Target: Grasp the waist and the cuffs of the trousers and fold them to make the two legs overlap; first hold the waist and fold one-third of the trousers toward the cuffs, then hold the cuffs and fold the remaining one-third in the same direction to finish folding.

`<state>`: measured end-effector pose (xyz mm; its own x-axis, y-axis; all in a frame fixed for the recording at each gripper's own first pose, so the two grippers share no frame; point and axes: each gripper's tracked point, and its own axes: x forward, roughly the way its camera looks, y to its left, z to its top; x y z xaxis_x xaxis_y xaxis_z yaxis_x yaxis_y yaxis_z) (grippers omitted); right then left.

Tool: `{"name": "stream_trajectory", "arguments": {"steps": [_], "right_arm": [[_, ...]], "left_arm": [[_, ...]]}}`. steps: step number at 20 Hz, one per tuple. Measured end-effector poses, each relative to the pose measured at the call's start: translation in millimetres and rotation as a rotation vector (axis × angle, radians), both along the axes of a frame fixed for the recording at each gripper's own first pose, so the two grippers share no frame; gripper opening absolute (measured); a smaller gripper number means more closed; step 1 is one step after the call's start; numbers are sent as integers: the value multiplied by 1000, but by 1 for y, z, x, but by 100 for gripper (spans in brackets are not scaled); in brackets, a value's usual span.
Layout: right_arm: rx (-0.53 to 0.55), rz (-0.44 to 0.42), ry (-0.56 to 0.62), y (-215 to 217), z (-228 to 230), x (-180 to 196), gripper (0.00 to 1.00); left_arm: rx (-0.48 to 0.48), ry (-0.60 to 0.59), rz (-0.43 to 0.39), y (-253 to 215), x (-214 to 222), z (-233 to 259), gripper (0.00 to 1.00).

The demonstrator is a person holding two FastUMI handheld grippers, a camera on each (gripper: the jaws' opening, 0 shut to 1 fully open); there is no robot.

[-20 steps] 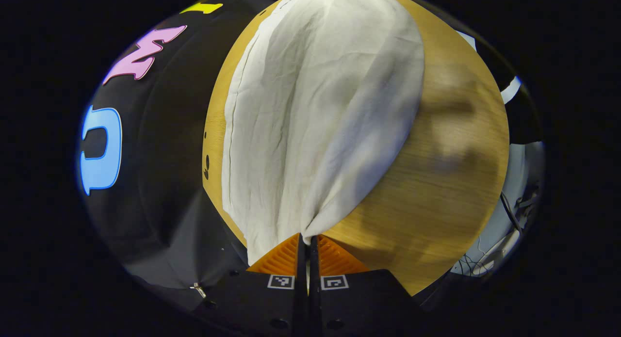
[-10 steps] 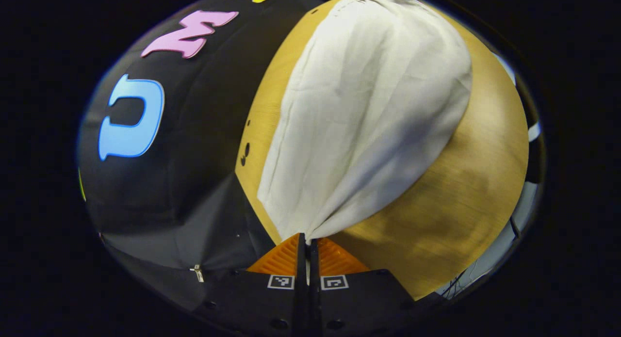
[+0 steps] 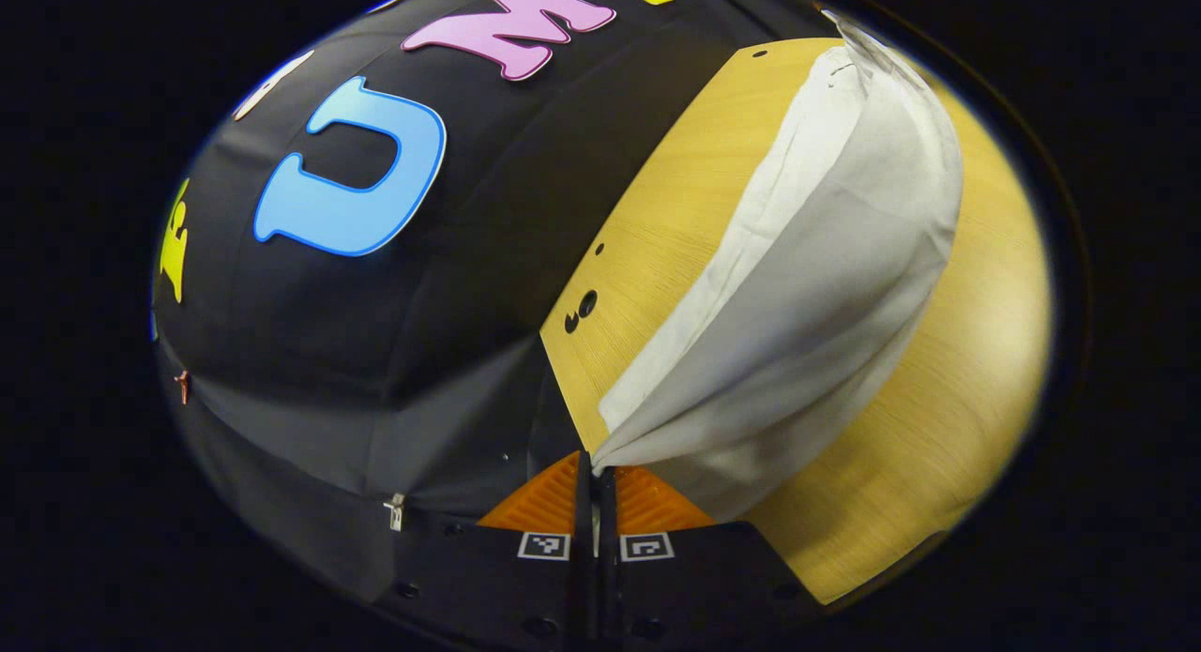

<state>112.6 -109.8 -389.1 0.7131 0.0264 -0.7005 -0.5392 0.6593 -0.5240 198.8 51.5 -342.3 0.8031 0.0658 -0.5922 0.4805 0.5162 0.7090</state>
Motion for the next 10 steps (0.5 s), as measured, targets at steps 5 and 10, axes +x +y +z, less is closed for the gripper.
{"name": "stream_trajectory", "arguments": {"steps": [5, 10], "right_arm": [[0, -57, 123, -6, -50, 43, 5], [92, -160, 297, -8, -106, 61, 5]], "left_arm": [[24, 55, 12, -10, 55, -43, 5], [48, 158, 48, -14, 79, -98, 5]]}}
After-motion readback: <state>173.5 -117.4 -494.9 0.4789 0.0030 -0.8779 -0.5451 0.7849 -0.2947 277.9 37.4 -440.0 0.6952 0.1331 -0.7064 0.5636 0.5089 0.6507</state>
